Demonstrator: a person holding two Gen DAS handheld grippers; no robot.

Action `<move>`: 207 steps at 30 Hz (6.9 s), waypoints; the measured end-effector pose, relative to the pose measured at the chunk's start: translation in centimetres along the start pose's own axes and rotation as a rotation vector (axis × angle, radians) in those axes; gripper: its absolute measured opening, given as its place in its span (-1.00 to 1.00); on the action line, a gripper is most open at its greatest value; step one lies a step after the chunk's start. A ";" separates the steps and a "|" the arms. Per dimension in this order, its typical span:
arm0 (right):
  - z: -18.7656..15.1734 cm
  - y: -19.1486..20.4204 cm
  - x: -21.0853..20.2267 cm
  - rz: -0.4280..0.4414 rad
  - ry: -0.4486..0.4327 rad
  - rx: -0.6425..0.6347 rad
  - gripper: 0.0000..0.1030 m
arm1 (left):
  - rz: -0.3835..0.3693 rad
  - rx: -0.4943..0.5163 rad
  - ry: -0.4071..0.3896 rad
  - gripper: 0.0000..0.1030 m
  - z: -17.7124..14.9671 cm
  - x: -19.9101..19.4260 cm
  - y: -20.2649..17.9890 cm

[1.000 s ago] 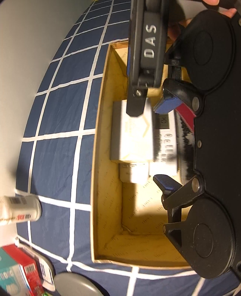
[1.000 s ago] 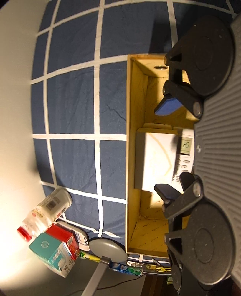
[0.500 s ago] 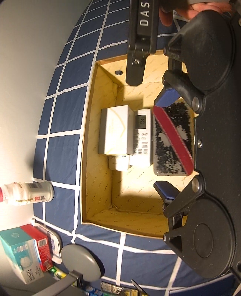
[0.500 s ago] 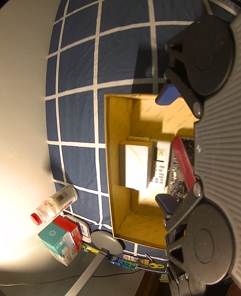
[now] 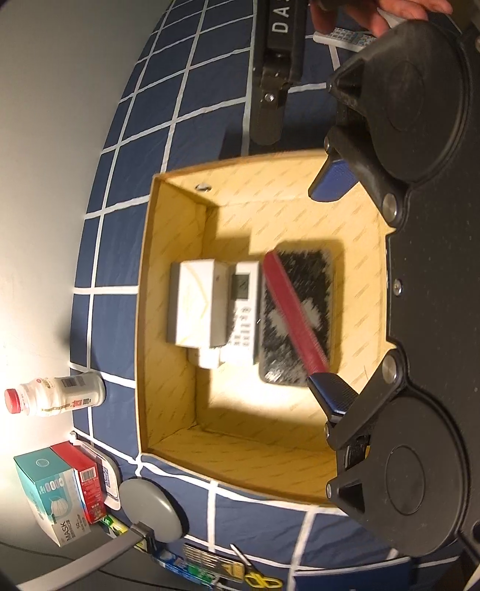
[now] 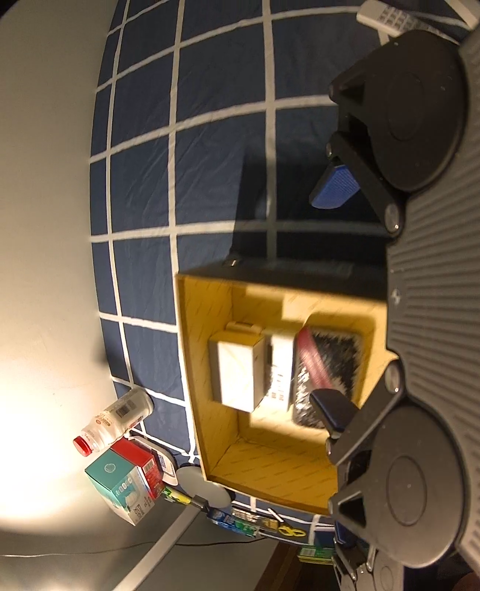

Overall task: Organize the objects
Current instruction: 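Lift both grippers out of the box toward the white TV remote, then close both grippers together on the white TV remote, then carry the held TV remote with both grippers over the cardboard box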

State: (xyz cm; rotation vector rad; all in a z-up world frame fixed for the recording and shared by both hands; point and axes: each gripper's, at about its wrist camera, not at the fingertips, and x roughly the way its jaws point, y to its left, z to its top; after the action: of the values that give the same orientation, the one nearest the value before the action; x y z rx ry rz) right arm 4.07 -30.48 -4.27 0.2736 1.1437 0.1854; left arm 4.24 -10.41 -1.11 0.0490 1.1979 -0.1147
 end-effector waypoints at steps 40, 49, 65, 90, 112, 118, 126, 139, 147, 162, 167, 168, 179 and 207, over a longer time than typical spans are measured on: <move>-9.4 -18.6 -9.7 -0.019 0.077 -0.179 1.00 | 0.093 -0.108 -0.019 1.00 -12.6 -1.4 -17.8; -8.9 -22.1 -8.4 0.006 0.162 -0.317 1.00 | 0.106 -0.190 -0.018 1.00 -13.9 -0.3 -21.8; -6.6 -28.6 -2.9 0.095 0.328 -0.517 1.00 | 0.175 -0.562 0.094 1.00 -18.2 5.6 -27.9; -7.8 -28.0 4.5 0.162 0.537 -0.721 1.00 | 0.158 -0.858 0.150 1.00 -20.8 10.0 -32.6; -8.6 -27.3 3.9 0.120 0.530 -0.784 0.90 | 0.090 -0.896 0.158 0.89 -19.5 11.3 -33.5; -8.3 -27.3 3.9 0.117 0.531 -0.785 0.89 | 0.050 -0.892 0.153 0.71 -19.2 11.3 -33.5; -7.9 -27.7 3.4 0.124 0.525 -0.768 0.89 | 0.052 -0.850 0.155 0.70 -18.6 11.0 -33.6; -6.4 -27.0 -0.7 0.145 0.431 -0.661 0.89 | 0.067 -0.706 0.108 0.70 -16.1 7.1 -33.3; -5.9 -26.0 -3.0 0.154 0.363 -0.585 0.89 | 0.075 -0.617 0.079 0.70 -14.8 4.8 -32.4; -3.6 -20.5 -3.1 0.142 0.238 -0.414 0.89 | 0.066 -0.417 0.032 0.70 -10.2 3.1 -26.1; -2.8 -17.2 -2.4 0.139 0.210 -0.367 0.88 | 0.062 -0.360 0.025 0.70 -8.8 2.5 -22.6; -2.8 -16.6 -2.3 0.136 0.206 -0.357 0.88 | 0.059 -0.349 0.027 0.70 -8.5 2.5 -21.8; -3.6 -9.6 -1.4 0.092 0.147 -0.224 0.88 | 0.018 -0.215 0.030 0.70 -6.7 1.3 -13.9; -3.3 7.1 0.7 -0.043 0.049 0.001 0.88 | -0.100 0.021 0.023 0.70 -2.1 -1.0 2.8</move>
State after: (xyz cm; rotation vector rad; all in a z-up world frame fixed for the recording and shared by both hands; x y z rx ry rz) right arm 1.24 -23.17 -3.97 0.2462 1.1977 0.1540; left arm 2.29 -7.40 -0.96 0.0087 1.2226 -0.2147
